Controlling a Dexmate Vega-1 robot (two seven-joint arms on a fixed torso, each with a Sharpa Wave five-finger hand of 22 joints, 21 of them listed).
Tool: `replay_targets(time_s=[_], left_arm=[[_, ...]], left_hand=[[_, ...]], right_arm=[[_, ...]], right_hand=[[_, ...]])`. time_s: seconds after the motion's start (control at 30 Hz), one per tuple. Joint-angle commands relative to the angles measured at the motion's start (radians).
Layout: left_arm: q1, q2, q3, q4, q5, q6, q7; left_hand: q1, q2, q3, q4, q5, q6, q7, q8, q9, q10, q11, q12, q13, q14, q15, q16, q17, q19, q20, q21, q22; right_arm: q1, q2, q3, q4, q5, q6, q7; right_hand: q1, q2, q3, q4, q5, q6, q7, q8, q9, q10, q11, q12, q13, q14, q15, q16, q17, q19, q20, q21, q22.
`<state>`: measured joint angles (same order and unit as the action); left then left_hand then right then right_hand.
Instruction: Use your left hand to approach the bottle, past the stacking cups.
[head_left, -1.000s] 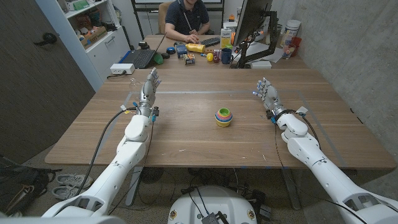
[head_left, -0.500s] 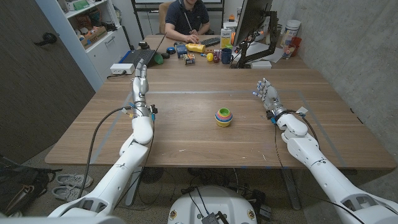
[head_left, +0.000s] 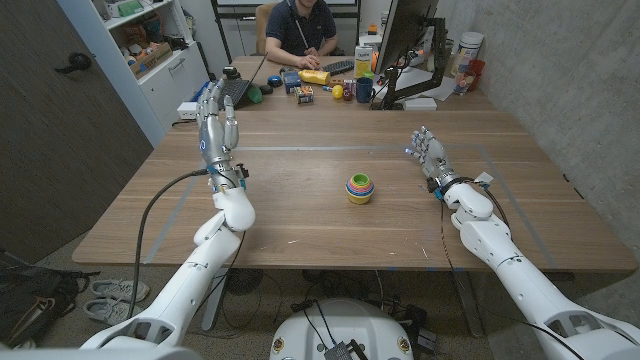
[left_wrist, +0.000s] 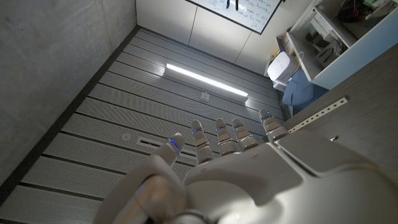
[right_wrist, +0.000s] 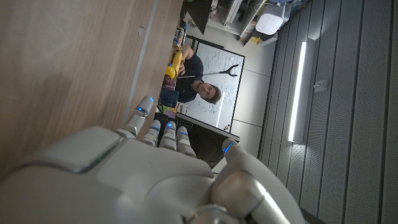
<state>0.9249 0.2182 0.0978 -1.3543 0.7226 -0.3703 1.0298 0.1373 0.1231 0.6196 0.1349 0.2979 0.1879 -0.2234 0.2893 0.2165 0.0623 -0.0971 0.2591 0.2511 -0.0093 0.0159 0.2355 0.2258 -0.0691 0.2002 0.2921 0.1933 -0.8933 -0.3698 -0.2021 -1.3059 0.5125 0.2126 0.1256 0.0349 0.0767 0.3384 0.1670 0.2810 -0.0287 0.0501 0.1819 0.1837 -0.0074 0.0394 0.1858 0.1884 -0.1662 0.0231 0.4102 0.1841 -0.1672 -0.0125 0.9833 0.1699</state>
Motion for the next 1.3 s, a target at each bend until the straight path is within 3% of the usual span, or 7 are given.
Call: replay_targets(time_s=[0.03, 0.1, 0.27, 0.43, 0.83, 1.13, 1.3], left_arm=[[0.028, -0.154, -0.160, -0.122, 0.510, 0.297, 0.087], [0.027, -0.154, -0.149, -0.146, 0.542, 0.420, 0.087], [0.015, -0.073, -0.055, -0.168, 0.483, 0.693, 0.050], [-0.004, 0.012, 0.017, -0.181, 0.386, 0.849, 0.009], [-0.095, 0.200, 0.142, -0.148, 0.193, 1.004, -0.158], [-0.168, 0.324, 0.232, -0.120, 0.102, 1.033, -0.331], [-0.218, 0.368, 0.285, -0.098, 0.072, 1.058, -0.436]], left_hand=[[0.024, 0.035, 0.012, -0.029, -0.014, -0.001, 0.000, 0.004, 0.007, -0.043, -0.005, -0.010, 0.010, -0.031, 0.010, -0.012, 0.007, -0.002, 0.017, -0.004, 0.005], [0.029, 0.027, 0.014, -0.038, -0.020, -0.008, 0.000, 0.001, 0.007, -0.055, -0.004, -0.014, 0.012, -0.044, 0.011, -0.017, 0.007, -0.002, 0.017, -0.006, 0.006], [0.037, 0.009, 0.012, -0.057, -0.033, -0.016, -0.001, -0.003, 0.008, -0.058, -0.003, -0.013, 0.016, -0.042, 0.000, -0.015, 0.005, 0.017, 0.017, -0.002, 0.007], [0.048, -0.019, 0.005, -0.091, -0.053, -0.028, -0.001, -0.011, 0.007, -0.093, -0.004, -0.025, 0.020, -0.069, 0.008, -0.022, 0.001, 0.034, 0.019, -0.003, 0.007], [0.057, -0.053, -0.011, -0.134, -0.070, -0.055, 0.000, -0.031, 0.003, -0.137, -0.015, -0.044, 0.019, -0.100, 0.007, -0.029, -0.016, 0.038, 0.020, -0.020, 0.000], [0.054, -0.090, -0.031, -0.162, -0.071, -0.091, 0.000, -0.051, 0.000, -0.171, -0.021, -0.055, 0.017, -0.121, 0.021, -0.032, -0.024, 0.059, 0.020, -0.028, -0.004], [0.056, -0.107, -0.040, -0.178, -0.068, -0.112, 0.000, -0.060, -0.001, -0.197, -0.023, -0.061, 0.016, -0.137, 0.027, -0.036, -0.027, 0.083, 0.019, -0.028, -0.006]], right_arm=[[0.006, 0.008, 0.003, 0.011, -0.008, 0.003, 0.014], [0.005, 0.009, 0.004, 0.011, -0.007, 0.004, 0.016], [0.000, 0.010, 0.009, 0.008, -0.005, 0.006, 0.017], [-0.005, 0.008, 0.012, -0.002, -0.005, 0.003, 0.015], [-0.017, 0.002, 0.000, -0.011, -0.018, 0.009, 0.026], [-0.025, 0.003, -0.003, -0.014, -0.026, 0.026, 0.027], [-0.027, 0.004, -0.004, -0.013, -0.026, 0.030, 0.029]], right_hand=[[-0.004, 0.057, -0.003, 0.003, 0.007, -0.002, 0.006, 0.007, 0.004, -0.001, 0.007, 0.007, 0.004, -0.025, -0.002, -0.003, 0.001, -0.079, 0.000, -0.003, 0.005], [-0.005, 0.056, -0.004, 0.003, 0.007, -0.002, 0.007, 0.007, 0.004, -0.001, 0.007, 0.007, 0.004, -0.025, -0.001, -0.003, 0.001, -0.079, 0.001, -0.004, 0.005], [-0.006, 0.053, -0.006, 0.003, 0.007, -0.002, 0.006, 0.007, 0.004, 0.000, 0.006, 0.007, 0.004, -0.024, -0.001, -0.003, 0.001, -0.078, 0.001, -0.005, 0.005], [-0.008, 0.049, -0.010, 0.003, 0.006, -0.002, 0.007, 0.007, 0.004, 0.001, 0.006, 0.007, 0.004, -0.023, 0.000, -0.004, 0.002, -0.076, 0.001, -0.006, 0.005], [-0.013, 0.036, -0.020, 0.003, 0.004, -0.002, 0.008, 0.007, 0.004, 0.002, 0.006, 0.008, 0.004, -0.021, 0.002, -0.004, 0.002, -0.074, 0.003, -0.010, 0.005], [-0.017, 0.031, -0.026, 0.004, 0.003, 0.001, 0.008, 0.008, 0.004, 0.005, 0.004, 0.008, 0.004, -0.020, 0.003, -0.005, 0.002, -0.073, 0.005, -0.013, 0.005], [-0.019, 0.027, -0.030, 0.004, 0.003, 0.002, 0.007, 0.009, 0.004, 0.008, 0.004, 0.009, 0.004, -0.019, 0.003, -0.005, 0.002, -0.072, 0.005, -0.015, 0.005]])
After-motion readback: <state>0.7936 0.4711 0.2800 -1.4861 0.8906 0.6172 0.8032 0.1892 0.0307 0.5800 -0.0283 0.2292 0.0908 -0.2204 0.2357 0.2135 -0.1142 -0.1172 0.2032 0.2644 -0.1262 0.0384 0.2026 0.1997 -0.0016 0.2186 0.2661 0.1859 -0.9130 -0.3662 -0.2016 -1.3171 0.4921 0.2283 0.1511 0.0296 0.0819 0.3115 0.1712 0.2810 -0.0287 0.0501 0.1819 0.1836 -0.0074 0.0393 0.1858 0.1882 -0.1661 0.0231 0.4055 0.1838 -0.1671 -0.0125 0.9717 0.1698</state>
